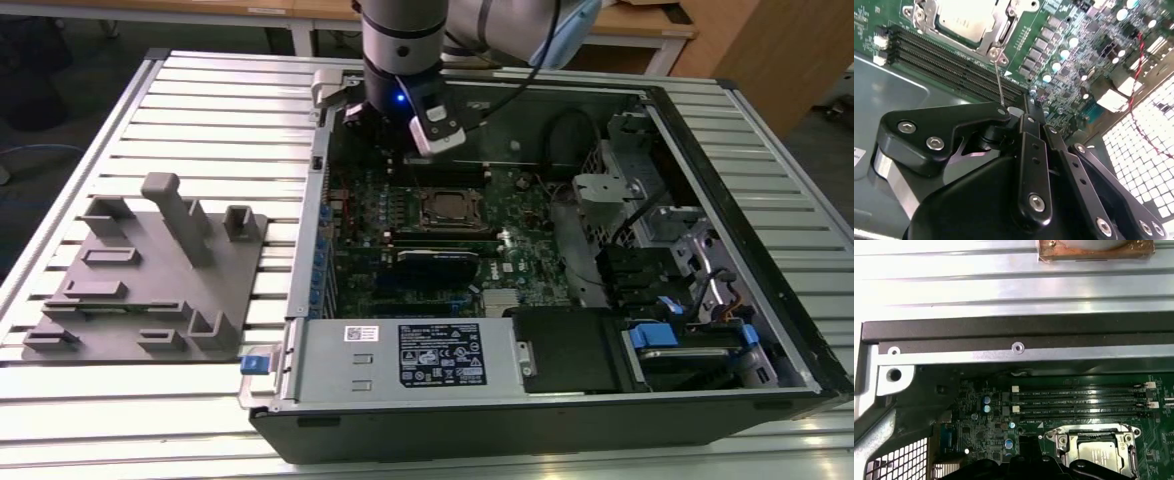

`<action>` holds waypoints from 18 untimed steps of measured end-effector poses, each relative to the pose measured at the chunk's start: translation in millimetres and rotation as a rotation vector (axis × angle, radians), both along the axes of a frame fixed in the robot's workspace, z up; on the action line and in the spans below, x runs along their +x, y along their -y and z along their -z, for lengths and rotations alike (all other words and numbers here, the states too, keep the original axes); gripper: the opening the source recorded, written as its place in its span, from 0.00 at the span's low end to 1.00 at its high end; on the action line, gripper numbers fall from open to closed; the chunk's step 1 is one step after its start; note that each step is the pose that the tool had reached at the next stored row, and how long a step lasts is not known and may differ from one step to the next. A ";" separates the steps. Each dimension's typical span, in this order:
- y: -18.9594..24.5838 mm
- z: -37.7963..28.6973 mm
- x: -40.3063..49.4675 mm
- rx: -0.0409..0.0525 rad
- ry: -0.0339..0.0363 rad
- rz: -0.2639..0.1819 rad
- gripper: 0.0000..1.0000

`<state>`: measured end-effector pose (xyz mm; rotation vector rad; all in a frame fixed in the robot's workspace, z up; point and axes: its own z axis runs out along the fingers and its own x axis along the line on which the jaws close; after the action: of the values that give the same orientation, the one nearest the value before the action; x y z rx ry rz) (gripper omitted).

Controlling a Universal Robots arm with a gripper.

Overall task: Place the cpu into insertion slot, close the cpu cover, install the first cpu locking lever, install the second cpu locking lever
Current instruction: 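Install the first cpu locking lever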

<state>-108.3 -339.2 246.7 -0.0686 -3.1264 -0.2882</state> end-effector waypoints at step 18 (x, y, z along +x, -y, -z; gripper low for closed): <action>0.4 0.7 -1.0 0.0808 -0.0001 0.000 0.10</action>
<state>-109.4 -339.5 246.1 -0.0680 -3.1103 -0.4141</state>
